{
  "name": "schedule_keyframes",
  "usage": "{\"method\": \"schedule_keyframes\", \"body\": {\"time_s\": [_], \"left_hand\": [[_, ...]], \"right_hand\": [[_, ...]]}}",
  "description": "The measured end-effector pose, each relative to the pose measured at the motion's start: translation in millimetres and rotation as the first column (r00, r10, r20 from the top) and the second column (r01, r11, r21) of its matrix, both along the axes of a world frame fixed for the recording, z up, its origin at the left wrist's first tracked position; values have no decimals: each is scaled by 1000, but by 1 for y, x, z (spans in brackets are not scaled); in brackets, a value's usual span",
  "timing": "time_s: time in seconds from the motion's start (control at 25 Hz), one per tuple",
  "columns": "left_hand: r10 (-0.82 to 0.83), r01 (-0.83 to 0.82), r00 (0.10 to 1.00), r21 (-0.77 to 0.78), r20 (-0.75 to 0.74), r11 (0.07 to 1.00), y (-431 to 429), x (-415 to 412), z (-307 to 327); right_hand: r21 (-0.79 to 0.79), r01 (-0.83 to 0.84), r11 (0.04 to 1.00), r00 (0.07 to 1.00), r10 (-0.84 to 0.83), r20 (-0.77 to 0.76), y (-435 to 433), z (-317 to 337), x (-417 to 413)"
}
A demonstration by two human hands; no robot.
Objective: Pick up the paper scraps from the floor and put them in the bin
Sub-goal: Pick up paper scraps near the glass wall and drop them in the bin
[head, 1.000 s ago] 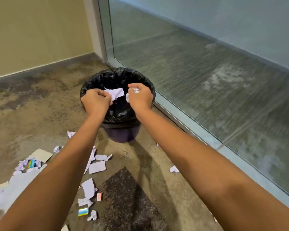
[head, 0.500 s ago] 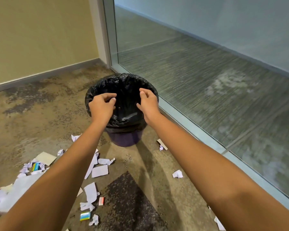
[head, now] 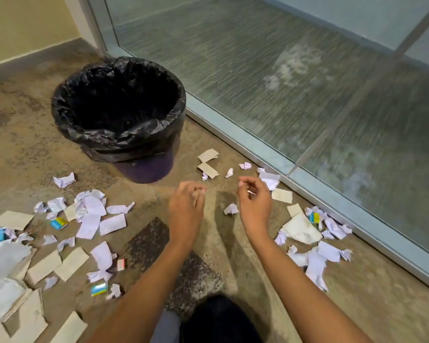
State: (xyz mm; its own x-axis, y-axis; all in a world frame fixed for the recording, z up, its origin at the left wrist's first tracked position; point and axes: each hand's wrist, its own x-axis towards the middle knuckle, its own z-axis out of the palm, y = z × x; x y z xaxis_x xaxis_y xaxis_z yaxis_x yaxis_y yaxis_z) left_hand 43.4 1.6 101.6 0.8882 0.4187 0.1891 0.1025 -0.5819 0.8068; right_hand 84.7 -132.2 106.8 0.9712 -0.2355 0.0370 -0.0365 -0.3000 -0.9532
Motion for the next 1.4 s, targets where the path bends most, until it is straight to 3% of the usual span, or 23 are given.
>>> {"method": "schedule_keyframes", "body": {"time_s": [0.12,0.32,0.48,0.56,0.64,0.76,0.88,0.96,1.2,1.32,1.4], "left_hand": [[-160,154,976,-47,-146,987,-46,-27,-49],[-274,257,897,-97,-348,962,-85,-49,-91],[-324,317,863,-84,-388,945,-91,-46,-109],[-338,336,835,-85,-433,938,-88,-39,-120],[-335,351,810,-60,-481,934,-84,-29,-131],[-297,347,803,1,-516,938,-75,-14,-141],[-302,395,801,77,-517,915,-70,3,-149],[-314,438,801,142,-509,887,-70,14,-154],[-427,596,739,211,-521,774,-80,47,-160],[-436,565,728,103,-529,819,-85,53,-166],[-385,515,766,132,-515,847,-88,52,-167]], "right_hand": [[-120,114,986,988,-126,-93,-55,-50,-32],[-343,266,901,924,-339,-174,-140,-111,-64],[-608,216,764,790,-502,-351,-185,-138,-77],[-605,208,769,680,-558,-476,-196,-146,-76],[-555,201,807,635,-539,-554,-199,-154,-71],[-561,57,826,690,-439,-576,-188,-166,-66],[-583,-96,807,855,-233,-463,-173,-177,-65],[-636,-160,755,913,-133,-387,-165,-181,-66],[-756,-267,598,935,-28,-352,-169,-180,-61],[-781,-301,547,935,10,-354,-181,-180,-55],[-756,-305,580,929,8,-369,-185,-178,-51]]}}
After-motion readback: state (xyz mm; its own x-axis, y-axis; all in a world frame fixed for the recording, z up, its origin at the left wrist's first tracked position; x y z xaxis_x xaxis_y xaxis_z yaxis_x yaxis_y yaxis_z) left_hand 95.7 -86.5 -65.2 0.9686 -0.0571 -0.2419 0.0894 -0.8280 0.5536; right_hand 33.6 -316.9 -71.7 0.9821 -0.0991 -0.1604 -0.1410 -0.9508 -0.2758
